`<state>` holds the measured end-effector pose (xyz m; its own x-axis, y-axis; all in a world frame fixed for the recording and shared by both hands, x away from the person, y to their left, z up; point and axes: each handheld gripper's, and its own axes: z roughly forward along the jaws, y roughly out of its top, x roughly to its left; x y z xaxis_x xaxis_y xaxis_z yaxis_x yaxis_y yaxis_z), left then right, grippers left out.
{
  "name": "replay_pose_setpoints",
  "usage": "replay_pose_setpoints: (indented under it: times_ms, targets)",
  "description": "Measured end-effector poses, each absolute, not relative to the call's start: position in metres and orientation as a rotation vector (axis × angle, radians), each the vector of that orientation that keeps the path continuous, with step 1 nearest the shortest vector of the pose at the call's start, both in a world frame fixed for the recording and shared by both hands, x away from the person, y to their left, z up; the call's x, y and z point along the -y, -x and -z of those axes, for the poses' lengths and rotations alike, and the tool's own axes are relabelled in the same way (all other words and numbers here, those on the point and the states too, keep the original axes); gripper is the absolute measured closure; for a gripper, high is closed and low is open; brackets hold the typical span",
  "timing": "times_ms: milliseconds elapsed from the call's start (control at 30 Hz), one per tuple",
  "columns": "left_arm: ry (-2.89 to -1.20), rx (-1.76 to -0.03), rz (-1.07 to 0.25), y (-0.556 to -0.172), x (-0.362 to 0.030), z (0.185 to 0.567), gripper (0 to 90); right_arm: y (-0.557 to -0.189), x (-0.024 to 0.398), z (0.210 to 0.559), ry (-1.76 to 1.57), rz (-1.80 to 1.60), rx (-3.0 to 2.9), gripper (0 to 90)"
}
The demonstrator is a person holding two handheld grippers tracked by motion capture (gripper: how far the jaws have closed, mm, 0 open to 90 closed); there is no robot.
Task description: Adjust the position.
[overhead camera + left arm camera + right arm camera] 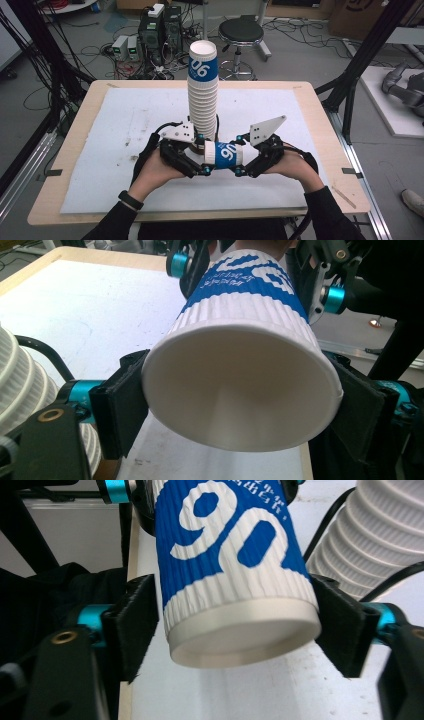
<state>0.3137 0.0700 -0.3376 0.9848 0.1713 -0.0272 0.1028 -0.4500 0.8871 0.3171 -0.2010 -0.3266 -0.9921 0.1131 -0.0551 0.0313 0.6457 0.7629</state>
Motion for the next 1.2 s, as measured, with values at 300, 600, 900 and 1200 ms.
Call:
replay_pose_setpoints:
  times_ms: [300, 600, 900, 1200]
  targets:
    - [-1.93, -0.214, -0.073, -0.313, -0.074, 0.337, 13.4, -0.323, 0.208, 0.327, -0.121, -1.418, -2.76, 29.6]
    - [-1.752, -0.271, -0.003, -0.318, -0.081, 0.341, 8.8, -0.329, 0.218, 0.328, -0.201, -1.665, -2.685, 29.8]
    - [-1.734, -0.251, 0.008, -0.318, -0.085, 0.34, 18.2, -0.328, 0.211, 0.332, -0.192, -1.669, -2.698, 30.1]
    - [-1.824, -0.228, -0.035, -0.315, -0.082, 0.336, 18.9, -0.325, 0.209, 0.331, -0.173, -1.541, -2.734, 25.0]
